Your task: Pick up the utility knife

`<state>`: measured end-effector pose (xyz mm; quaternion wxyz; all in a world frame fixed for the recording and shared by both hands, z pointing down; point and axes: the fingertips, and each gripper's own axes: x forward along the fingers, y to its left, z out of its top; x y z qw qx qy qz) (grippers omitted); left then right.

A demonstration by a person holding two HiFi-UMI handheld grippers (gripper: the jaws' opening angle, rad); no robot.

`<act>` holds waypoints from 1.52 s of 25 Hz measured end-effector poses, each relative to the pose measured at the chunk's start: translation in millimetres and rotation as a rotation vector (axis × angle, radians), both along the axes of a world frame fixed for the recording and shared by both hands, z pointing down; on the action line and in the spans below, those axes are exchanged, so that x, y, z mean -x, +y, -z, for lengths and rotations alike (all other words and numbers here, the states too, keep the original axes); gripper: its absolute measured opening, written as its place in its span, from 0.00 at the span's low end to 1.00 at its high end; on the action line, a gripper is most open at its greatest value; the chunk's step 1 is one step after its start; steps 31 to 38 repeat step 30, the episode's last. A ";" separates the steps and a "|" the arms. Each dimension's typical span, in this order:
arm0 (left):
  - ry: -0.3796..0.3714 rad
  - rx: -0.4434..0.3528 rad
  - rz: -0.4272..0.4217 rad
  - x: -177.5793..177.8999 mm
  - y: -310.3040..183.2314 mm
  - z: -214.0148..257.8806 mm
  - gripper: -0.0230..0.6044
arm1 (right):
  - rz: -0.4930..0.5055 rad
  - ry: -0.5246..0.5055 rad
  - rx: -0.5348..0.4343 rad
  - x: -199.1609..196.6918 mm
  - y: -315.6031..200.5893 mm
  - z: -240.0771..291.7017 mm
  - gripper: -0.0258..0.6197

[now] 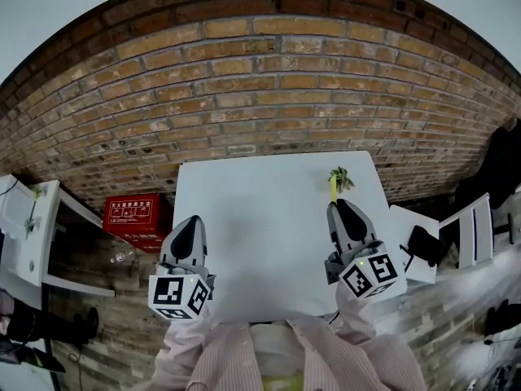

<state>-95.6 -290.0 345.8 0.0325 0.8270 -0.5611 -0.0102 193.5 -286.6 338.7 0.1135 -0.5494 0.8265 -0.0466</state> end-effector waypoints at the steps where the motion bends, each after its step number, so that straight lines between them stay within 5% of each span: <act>1: -0.002 -0.003 0.003 1.0 0.6 0.8 0.02 | -0.002 0.002 -0.002 -0.5 0.7 0.4 0.14; 38: -0.051 0.028 0.010 2.0 1.4 -13.3 0.02 | 0.008 0.082 -0.012 -1.2 -0.5 -6.5 0.14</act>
